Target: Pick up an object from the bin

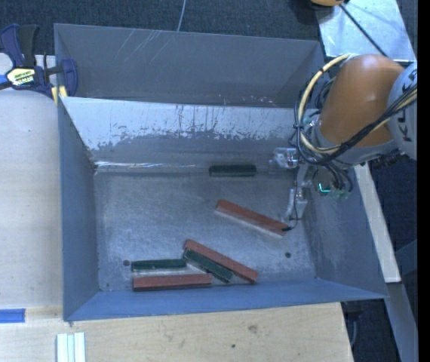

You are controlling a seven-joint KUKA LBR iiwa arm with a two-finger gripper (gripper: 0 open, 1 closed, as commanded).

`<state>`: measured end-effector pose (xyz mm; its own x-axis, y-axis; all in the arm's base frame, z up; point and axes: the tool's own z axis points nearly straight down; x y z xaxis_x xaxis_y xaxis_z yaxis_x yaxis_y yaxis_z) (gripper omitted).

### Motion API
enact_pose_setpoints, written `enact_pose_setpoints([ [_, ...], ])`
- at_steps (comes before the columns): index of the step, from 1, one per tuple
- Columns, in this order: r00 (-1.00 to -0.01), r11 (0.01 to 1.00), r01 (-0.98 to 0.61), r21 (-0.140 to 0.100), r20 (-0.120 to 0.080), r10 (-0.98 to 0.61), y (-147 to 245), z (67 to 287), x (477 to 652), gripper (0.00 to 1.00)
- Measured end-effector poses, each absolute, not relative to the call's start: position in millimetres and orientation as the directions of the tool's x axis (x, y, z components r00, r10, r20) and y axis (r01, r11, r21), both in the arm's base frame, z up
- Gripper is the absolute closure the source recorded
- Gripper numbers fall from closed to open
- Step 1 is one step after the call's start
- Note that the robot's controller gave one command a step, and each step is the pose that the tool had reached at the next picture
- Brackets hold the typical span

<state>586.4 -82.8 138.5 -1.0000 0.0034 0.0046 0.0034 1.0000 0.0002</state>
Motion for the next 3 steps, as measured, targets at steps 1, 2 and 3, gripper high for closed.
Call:
enact_pose_setpoints([
  [1, -1.000, 1.000, 0.002, -0.001, -0.004, 0.002, -82.6, 143.4, 588.3, 0.00],
  [2, -0.996, 0.996, -0.094, -0.002, -0.003, -0.094, -75.9, 73.1, 576.5, 1.00],
  [3, -0.995, 0.995, -0.096, -0.001, -0.007, -0.096, -75.2, 72.1, 577.0, 0.00],
])
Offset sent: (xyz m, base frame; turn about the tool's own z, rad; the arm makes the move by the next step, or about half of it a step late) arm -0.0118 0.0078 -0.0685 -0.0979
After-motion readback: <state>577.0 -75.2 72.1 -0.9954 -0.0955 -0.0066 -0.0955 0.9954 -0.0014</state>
